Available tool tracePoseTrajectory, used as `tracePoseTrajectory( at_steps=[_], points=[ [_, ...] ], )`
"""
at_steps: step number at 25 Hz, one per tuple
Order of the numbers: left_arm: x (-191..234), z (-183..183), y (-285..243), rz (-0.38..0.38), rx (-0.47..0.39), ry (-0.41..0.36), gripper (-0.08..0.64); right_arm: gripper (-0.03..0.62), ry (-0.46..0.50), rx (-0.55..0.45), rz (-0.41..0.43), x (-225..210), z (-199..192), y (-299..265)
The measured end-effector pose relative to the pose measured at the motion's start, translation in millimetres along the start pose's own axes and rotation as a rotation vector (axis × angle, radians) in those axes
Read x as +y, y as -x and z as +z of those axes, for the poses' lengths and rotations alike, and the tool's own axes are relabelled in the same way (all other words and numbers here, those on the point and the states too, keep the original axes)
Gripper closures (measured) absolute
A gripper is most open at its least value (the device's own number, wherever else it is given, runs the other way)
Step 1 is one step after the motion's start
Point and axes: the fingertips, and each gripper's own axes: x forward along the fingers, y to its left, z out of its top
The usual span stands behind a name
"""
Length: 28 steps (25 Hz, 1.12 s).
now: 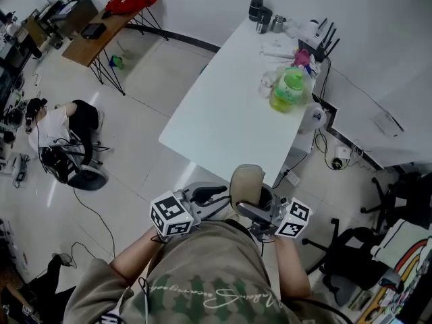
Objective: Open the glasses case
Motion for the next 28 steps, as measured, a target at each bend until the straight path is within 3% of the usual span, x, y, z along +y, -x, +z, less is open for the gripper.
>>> tracePoseTrajectory(
  at_steps=[5, 10, 16, 23, 28],
  points=[
    [13, 7, 16, 0.002, -0.062, 0.085, 0.449, 0.292, -0.058, -0.022, 0.040, -2, 1, -21],
    [11, 16, 32, -0.077, -0.072, 0.132, 0.443, 0.296, -0.132, -0.032, 0.121, 8, 2, -37],
    [11, 20, 37, -0.058, -0.107, 0.191, 0.445, 0.298, -0.131, -0.030, 0.135, 12, 3, -42],
    [8, 21, 31, -0.085, -0.136, 0.200, 0.506, 0.297, -0.124, -0.092, 0.104, 7, 9, -34],
    [5, 21, 30, -0.065, -0.075, 0.113, 0.526, 0.296, -0.083, -0.061, 0.100, 13, 9, -34]
  ],
)
